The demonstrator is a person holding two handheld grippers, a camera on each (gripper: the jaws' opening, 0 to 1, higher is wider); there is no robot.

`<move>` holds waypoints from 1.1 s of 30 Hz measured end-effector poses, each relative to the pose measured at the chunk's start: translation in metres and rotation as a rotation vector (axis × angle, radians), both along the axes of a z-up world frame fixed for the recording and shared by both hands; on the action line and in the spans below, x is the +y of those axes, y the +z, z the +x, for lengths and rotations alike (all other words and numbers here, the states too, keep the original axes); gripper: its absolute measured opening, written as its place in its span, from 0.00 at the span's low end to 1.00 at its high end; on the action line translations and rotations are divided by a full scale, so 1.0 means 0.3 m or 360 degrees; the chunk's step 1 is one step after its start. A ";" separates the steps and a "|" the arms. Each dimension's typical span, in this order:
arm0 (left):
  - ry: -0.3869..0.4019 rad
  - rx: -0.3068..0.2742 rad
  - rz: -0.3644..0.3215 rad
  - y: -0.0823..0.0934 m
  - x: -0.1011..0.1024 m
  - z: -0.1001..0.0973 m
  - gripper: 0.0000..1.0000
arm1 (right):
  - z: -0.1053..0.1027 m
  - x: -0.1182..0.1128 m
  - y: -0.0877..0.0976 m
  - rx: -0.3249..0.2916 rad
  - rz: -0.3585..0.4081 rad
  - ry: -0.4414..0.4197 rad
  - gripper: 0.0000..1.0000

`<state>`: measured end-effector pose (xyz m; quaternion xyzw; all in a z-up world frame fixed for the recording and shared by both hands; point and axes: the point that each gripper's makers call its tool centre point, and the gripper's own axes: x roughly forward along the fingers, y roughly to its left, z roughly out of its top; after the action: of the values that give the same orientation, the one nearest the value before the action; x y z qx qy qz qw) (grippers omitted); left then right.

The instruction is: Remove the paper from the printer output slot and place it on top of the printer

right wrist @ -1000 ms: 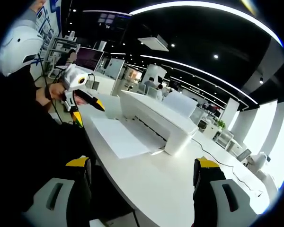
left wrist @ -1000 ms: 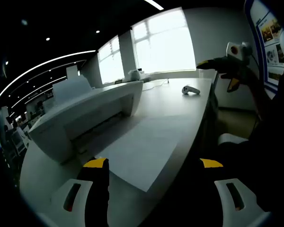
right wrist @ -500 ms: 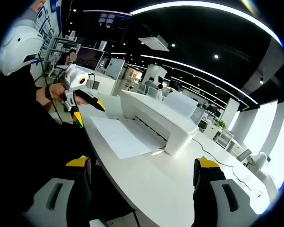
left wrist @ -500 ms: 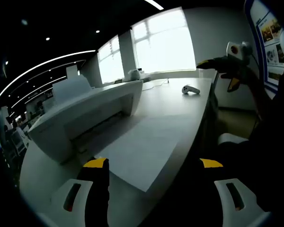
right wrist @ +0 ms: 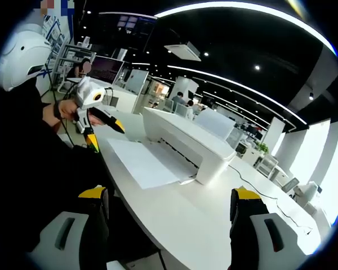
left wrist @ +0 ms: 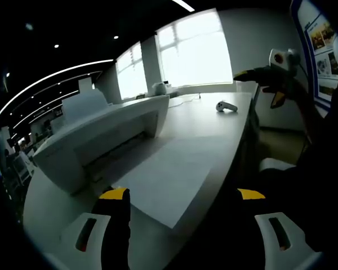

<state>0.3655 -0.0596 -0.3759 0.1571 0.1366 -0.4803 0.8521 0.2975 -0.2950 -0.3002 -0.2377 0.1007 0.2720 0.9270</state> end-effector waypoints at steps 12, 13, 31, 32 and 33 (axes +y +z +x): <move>-0.0006 -0.0001 0.0004 -0.006 -0.009 0.002 0.77 | 0.002 -0.007 -0.006 0.0006 -0.0001 -0.0009 0.84; -0.0006 -0.0001 0.0006 -0.008 -0.009 0.002 0.77 | 0.002 -0.006 -0.007 0.0006 0.0000 -0.0008 0.84; -0.0013 0.0004 0.0013 -0.015 -0.015 0.002 0.77 | 0.002 -0.002 -0.006 0.0006 -0.0006 -0.0005 0.84; -0.0012 0.0006 0.0012 -0.016 -0.015 0.002 0.77 | 0.002 -0.002 -0.005 0.0005 -0.0005 -0.0005 0.84; -0.0014 0.0009 0.0012 -0.017 -0.016 0.002 0.77 | 0.001 -0.001 -0.005 0.0004 -0.0003 -0.0003 0.84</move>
<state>0.3661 -0.0645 -0.3810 0.1597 0.1401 -0.4839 0.8489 0.2979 -0.2954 -0.3017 -0.2382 0.1025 0.2713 0.9269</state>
